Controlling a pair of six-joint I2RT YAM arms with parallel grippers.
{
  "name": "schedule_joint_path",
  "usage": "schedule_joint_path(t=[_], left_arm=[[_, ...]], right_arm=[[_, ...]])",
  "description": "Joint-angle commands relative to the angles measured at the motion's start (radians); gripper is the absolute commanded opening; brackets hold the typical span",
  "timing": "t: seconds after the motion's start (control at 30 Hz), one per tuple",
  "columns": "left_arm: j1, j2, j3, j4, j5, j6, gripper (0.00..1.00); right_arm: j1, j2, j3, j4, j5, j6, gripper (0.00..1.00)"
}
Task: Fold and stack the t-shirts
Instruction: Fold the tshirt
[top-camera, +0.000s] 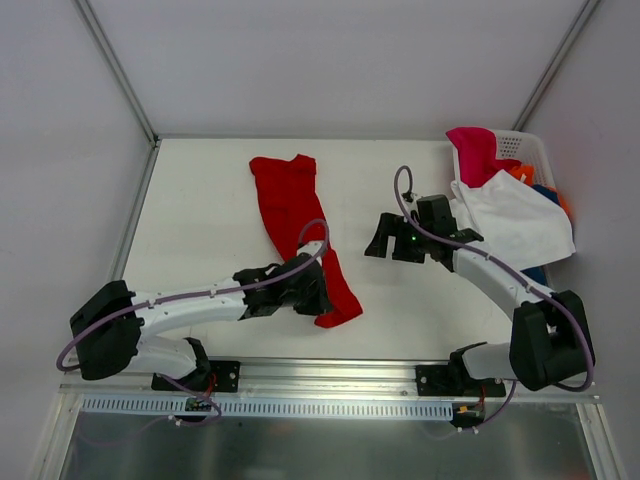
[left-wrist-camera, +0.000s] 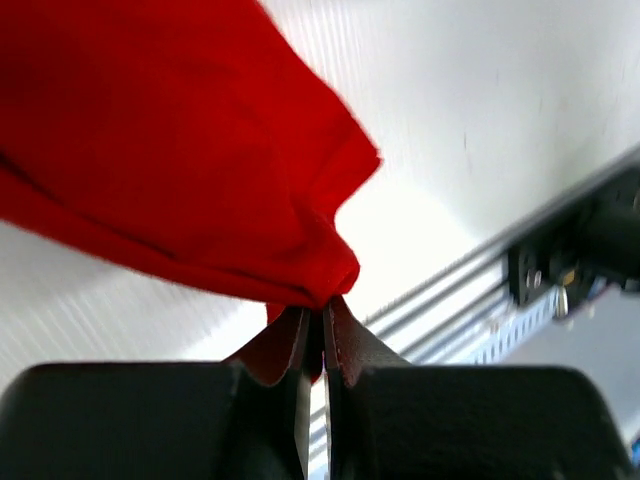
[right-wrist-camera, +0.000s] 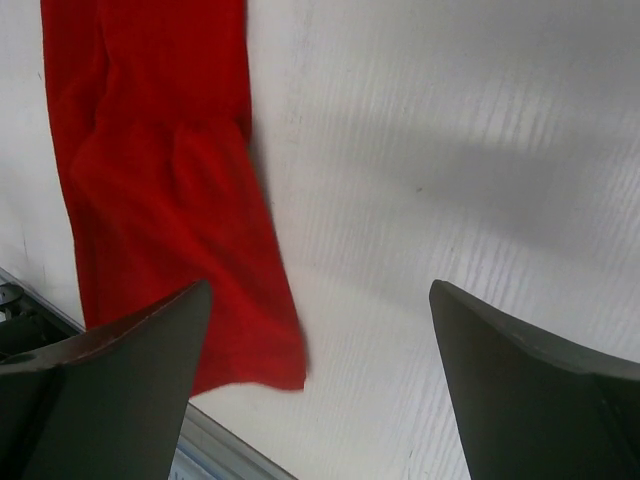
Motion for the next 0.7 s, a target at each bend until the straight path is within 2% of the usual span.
schedule_joint_path(t=[0.0,0.3,0.33,0.37,0.43,0.47,0.67], left_arm=[[-0.058,-0.074,-0.060,-0.009,0.155,-0.048,0.00],[-0.196,-0.212,-0.238,-0.047,0.179,-0.157,0.00],[-0.204,-0.242,-0.251,-0.055,0.176,-0.162,0.06],[-0.209,-0.256,-0.279,-0.067,0.170,-0.174,0.17],[-0.224,-0.301,-0.325,-0.084,0.164,-0.186,0.89],[-0.228,-0.316,-0.340,-0.098,0.158,-0.203,0.99],[-0.334,-0.492,-0.362,-0.177,0.077,-0.267,0.99]], right_arm=[[-0.003,-0.077,0.028,-0.071,0.039,-0.020,0.95],[0.017,-0.205,-0.011,-0.132,0.062,0.025,0.95],[0.025,-0.217,-0.017,-0.137,0.064,0.033,0.95],[0.046,-0.231,-0.032,-0.146,0.073,0.055,0.95],[0.091,-0.284,-0.043,-0.177,0.101,0.073,0.95],[0.110,-0.307,-0.048,-0.192,0.113,0.082,0.95],[0.274,-0.562,-0.126,-0.343,0.265,0.214,0.96]])
